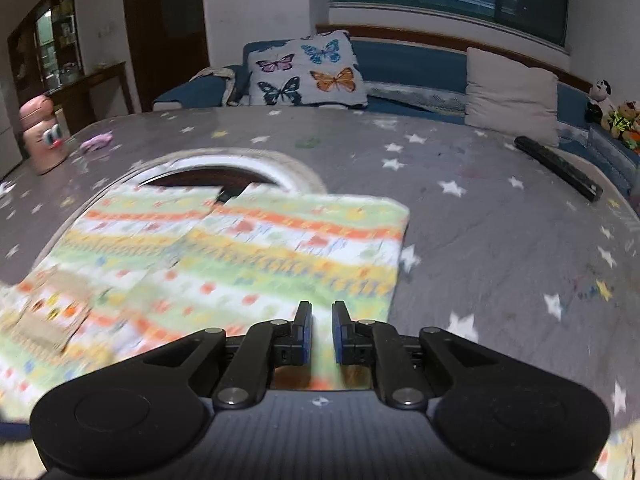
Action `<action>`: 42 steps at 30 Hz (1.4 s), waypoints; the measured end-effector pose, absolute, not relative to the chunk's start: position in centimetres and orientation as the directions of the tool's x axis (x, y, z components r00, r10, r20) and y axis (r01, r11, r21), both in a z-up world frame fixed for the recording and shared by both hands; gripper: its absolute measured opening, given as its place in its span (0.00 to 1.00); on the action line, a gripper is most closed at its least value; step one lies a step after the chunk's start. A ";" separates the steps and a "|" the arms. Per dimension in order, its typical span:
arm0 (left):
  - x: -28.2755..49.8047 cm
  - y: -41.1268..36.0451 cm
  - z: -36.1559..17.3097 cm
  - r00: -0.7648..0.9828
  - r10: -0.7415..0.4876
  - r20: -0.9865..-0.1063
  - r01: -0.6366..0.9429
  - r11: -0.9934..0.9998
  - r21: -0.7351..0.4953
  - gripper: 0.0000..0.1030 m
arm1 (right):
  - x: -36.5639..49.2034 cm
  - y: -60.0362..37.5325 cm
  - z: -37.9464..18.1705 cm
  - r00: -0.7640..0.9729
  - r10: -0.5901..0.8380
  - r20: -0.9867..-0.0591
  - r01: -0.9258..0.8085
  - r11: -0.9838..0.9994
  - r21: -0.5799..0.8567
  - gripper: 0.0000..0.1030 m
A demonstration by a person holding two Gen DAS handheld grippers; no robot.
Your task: Fold clothes
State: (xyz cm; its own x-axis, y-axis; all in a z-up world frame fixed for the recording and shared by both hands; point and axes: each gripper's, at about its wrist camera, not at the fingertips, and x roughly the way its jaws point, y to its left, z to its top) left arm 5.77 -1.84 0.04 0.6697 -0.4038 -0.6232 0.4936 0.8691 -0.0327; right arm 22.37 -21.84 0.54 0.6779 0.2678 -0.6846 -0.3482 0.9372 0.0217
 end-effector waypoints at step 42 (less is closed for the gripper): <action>6.1 -6.1 1.6 0.717 -0.362 -0.596 0.503 0.860 0.083 0.63 | 4.1 -23.9 1.9 0.628 0.388 -0.675 -0.581 0.811 -0.074 0.51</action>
State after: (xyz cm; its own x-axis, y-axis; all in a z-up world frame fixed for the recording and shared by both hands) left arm 6.11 -6.09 1.62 0.7169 -0.3615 -0.5961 0.5029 0.8603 0.0830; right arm 4.10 -23.95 1.92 0.6279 0.3880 -0.6747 -0.5806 0.8108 -0.0740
